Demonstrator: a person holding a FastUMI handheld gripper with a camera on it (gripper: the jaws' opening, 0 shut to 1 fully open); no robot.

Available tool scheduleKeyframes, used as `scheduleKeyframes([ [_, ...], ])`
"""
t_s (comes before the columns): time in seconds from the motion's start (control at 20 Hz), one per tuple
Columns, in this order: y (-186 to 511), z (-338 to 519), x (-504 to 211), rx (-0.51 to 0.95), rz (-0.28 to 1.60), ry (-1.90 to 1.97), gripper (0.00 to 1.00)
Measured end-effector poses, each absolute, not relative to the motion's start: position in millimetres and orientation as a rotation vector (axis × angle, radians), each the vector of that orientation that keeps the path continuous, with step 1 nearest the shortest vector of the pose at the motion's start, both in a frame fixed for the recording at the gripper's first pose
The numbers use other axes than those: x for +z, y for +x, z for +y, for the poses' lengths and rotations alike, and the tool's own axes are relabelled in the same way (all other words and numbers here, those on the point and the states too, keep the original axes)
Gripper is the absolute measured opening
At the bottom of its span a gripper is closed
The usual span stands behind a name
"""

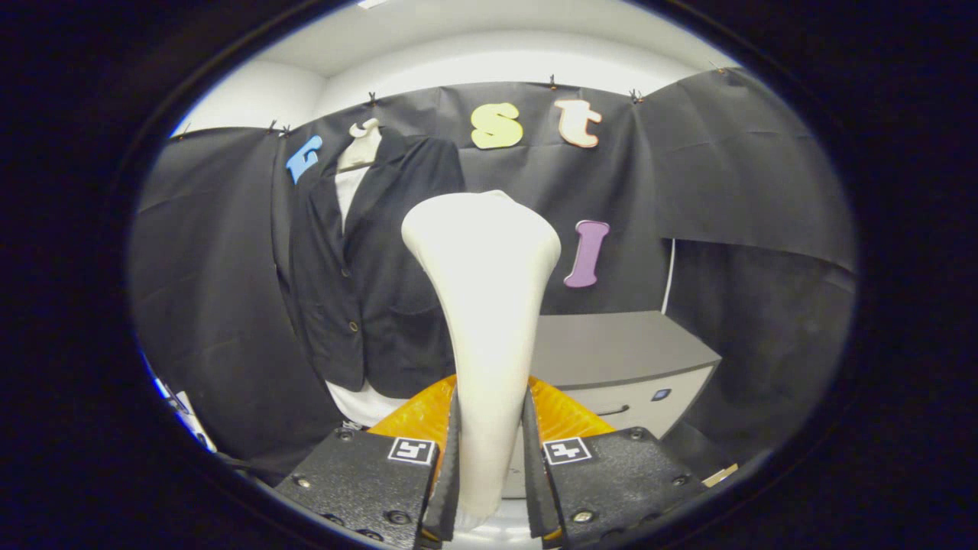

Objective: Iron the clothes twice with a garment steamer, once on the left side and once on the right side.

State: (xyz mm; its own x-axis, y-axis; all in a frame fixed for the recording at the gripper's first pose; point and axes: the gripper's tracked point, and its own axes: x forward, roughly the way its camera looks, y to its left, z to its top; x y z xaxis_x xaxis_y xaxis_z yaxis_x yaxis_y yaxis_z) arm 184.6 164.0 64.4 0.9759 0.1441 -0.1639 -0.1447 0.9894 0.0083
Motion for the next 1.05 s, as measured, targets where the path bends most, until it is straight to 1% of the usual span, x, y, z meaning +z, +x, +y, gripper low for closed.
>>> scheduleKeyframes([
  [0.2, 166, 92, 53, 0.129, 0.178, 0.015, 0.38],
  [0.45, 143, 30, 14, 0.124, 0.198, 0.037, 0.38],
  [0.8, 110, -20, -24, 0.074, 0.213, 0.065, 0.38],
  [1.05, 100, -36, -37, 0.043, 0.248, 0.087, 0.38],
])
